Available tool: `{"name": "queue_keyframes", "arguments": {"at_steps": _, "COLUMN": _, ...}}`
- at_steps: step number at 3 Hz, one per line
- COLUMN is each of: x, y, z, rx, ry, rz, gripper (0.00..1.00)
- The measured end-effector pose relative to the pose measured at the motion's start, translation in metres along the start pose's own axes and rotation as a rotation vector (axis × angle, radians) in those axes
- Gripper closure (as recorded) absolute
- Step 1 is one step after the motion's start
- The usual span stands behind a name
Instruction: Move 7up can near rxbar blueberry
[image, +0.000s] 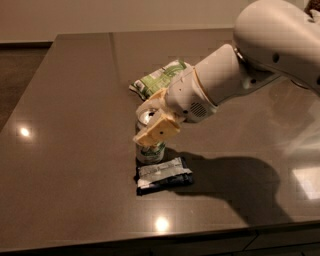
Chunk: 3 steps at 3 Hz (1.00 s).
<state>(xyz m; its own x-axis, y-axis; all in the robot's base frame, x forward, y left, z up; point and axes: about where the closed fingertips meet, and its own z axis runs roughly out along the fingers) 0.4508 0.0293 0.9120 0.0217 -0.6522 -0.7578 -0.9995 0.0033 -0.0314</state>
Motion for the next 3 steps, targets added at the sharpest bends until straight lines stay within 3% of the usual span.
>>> {"name": "queue_keyframes", "arguments": {"at_steps": 1, "x": 0.0037, "y": 0.0053, "z": -0.0053, "rx": 0.019, "ry": -0.002, "rz": -0.005, "gripper": 0.08}}
{"name": "queue_keyframes", "arguments": {"at_steps": 2, "x": 0.0023, "y": 0.0061, "z": -0.0047, "rx": 0.018, "ry": -0.001, "rz": -0.009, "gripper": 0.0}}
{"name": "queue_keyframes", "arguments": {"at_steps": 3, "x": 0.0023, "y": 0.0061, "z": -0.0047, "rx": 0.018, "ry": -0.001, "rz": -0.009, "gripper": 0.0}}
